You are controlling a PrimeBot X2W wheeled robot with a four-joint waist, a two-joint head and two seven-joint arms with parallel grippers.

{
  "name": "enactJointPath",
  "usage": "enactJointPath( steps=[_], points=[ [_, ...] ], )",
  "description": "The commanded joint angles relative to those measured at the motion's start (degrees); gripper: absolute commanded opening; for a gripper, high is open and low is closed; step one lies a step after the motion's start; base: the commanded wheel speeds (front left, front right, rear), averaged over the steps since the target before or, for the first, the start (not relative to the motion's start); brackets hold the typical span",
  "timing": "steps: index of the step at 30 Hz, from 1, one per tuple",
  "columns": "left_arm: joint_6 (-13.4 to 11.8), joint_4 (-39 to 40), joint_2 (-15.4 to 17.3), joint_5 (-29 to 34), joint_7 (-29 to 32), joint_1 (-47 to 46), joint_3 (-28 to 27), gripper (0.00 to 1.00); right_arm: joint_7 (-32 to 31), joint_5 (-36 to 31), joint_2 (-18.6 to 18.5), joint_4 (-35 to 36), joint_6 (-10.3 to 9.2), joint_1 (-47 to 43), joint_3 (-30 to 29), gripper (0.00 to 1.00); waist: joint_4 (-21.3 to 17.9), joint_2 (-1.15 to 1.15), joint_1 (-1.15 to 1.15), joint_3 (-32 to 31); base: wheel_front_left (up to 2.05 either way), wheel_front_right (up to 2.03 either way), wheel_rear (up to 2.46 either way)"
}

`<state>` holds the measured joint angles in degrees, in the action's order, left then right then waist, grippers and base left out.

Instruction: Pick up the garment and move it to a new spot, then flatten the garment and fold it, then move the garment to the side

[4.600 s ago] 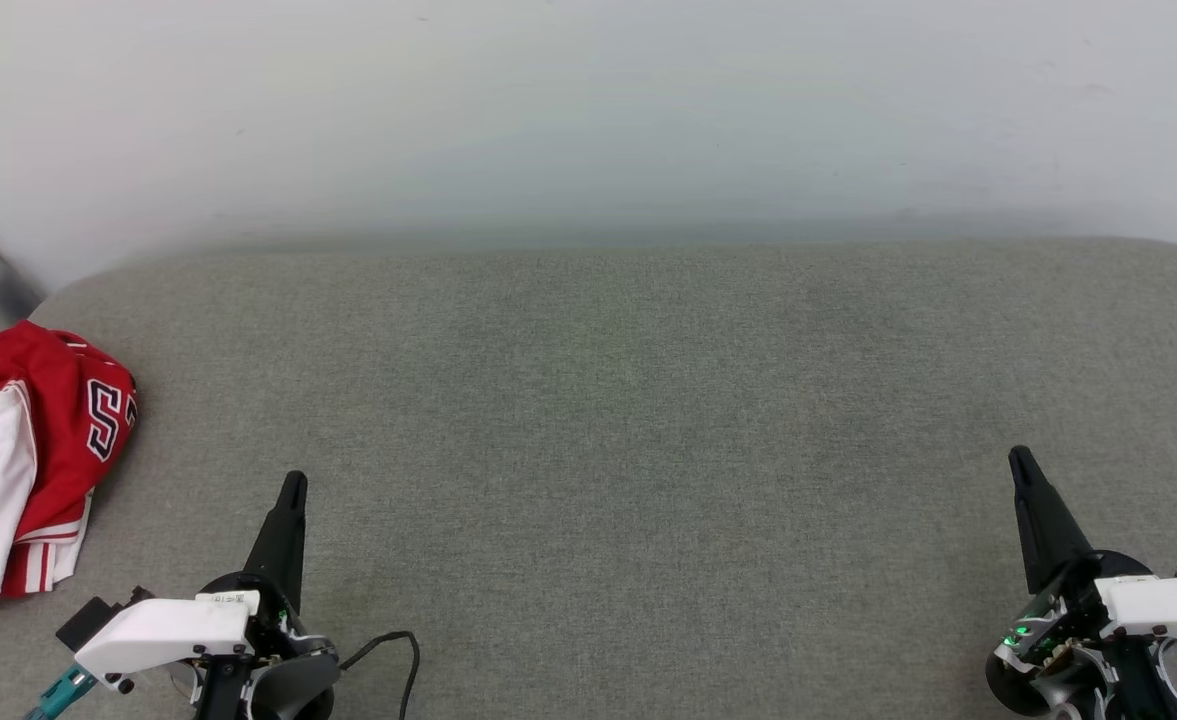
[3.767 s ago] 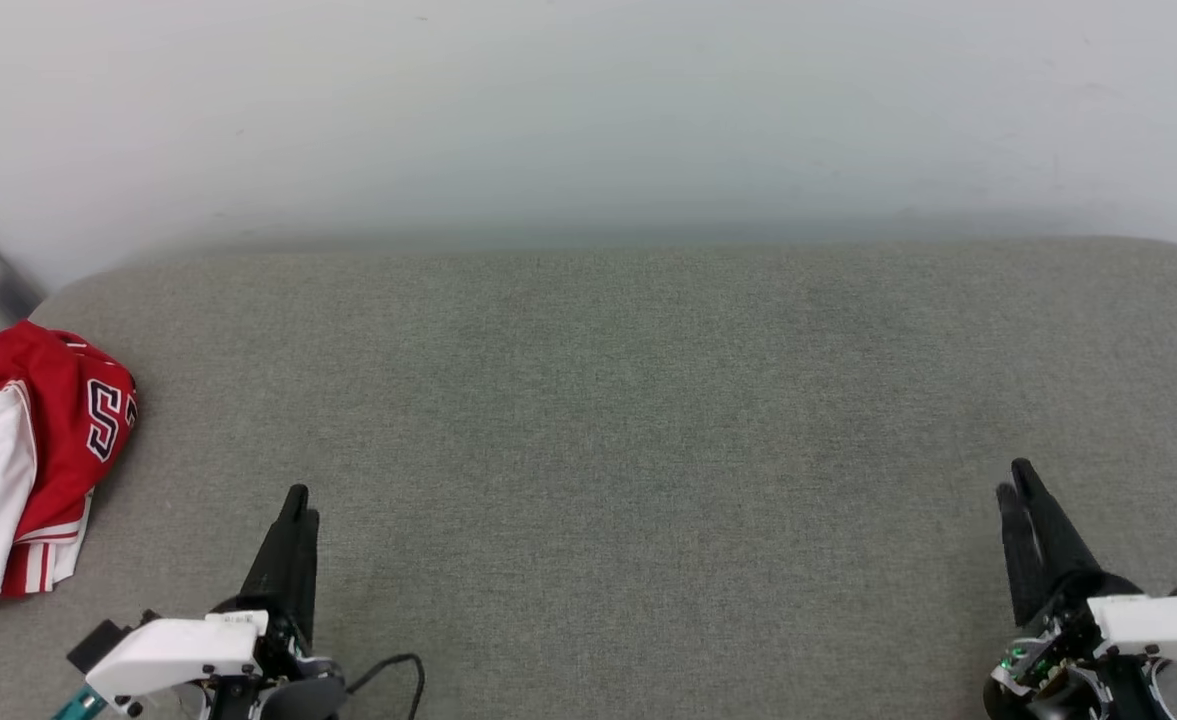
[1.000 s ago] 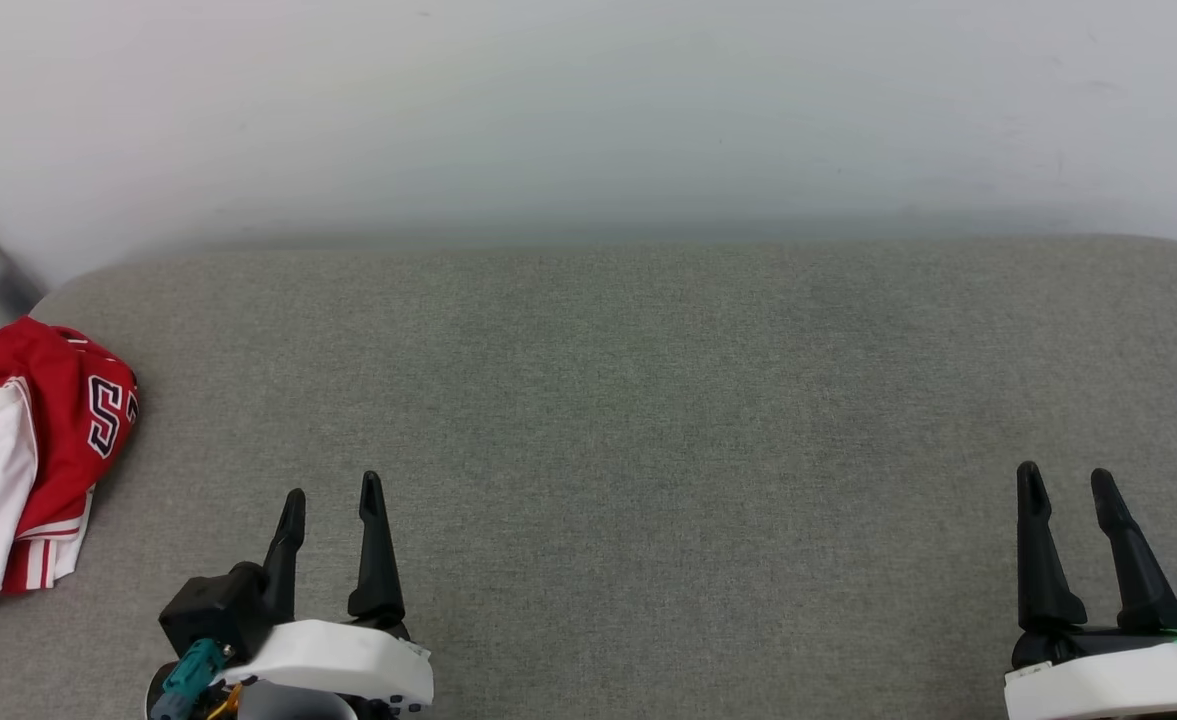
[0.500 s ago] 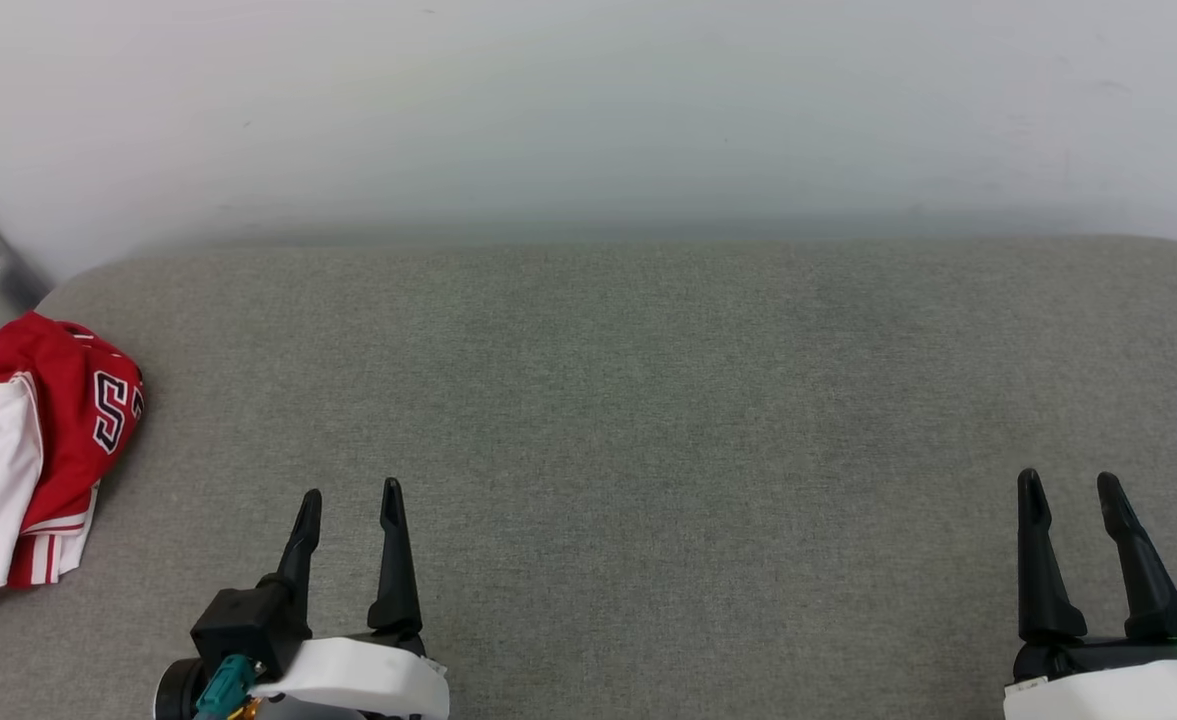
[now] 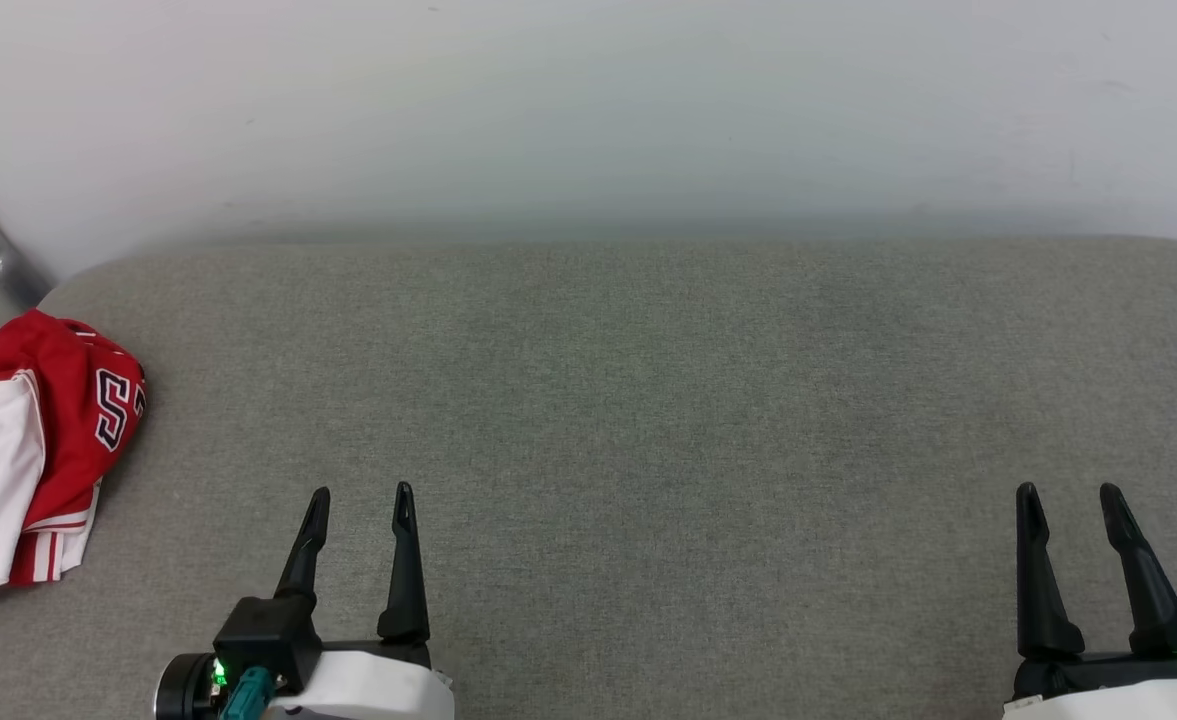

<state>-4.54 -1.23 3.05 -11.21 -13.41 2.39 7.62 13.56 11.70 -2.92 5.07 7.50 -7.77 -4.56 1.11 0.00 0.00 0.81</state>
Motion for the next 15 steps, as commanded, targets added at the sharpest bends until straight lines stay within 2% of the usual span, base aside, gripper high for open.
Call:
enactJointPath(
  steps=[1,15],
  points=[
    [0.07,0.07,-0.06,1.4,-0.61,0.64,0.13,1.0,0.45,-1.15,0.06,0.33,-0.02,-0.78,-0.02,1.0,0.01,0.0,0.0,0.01,0.0,0.0,0.0],
    [-0.55,-0.91,-0.19,4.35,-1.94,1.28,0.6,1.0,1.69,-3.15,0.08,0.0,-0.02,-1.92,0.76,1.0,0.22,0.0,0.0,0.05,0.0,0.0,0.0]
  ],
)
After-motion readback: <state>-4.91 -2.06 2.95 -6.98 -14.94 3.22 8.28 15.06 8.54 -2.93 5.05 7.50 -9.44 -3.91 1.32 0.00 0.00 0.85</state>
